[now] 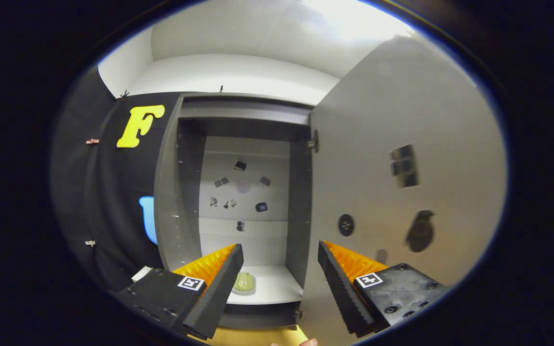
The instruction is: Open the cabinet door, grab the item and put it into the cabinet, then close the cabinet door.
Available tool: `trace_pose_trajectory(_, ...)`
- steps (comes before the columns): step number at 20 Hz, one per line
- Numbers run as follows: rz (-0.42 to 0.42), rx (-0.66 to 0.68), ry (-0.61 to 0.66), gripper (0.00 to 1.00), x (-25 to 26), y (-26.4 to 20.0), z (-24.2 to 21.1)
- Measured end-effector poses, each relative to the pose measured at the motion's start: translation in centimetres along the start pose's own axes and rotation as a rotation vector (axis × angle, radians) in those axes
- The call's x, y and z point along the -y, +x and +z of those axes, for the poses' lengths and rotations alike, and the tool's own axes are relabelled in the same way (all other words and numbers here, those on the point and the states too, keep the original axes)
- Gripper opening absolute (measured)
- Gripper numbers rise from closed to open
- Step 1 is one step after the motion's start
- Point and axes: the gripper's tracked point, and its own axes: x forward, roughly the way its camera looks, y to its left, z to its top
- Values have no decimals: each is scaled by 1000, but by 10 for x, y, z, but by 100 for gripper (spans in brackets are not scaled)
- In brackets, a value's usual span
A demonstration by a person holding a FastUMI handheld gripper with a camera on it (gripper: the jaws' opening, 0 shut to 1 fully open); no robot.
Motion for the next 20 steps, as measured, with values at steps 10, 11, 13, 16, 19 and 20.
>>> trace_pose_trajectory(10,-29,105,2,98,74,-111,60)
trace_pose_trajectory(11,-41,113,-4,98,85,-122,64)
trace_pose_trajectory(13,-75,115,-15,97,110,-140,67)
trace_pose_trajectory(16,-156,109,-19,97,156,-157,67)
trace_pose_trajectory(19,-243,96,-30,97,199,-163,58)
trace_pose_trajectory(20,-279,78,-46,97,217,-165,50)
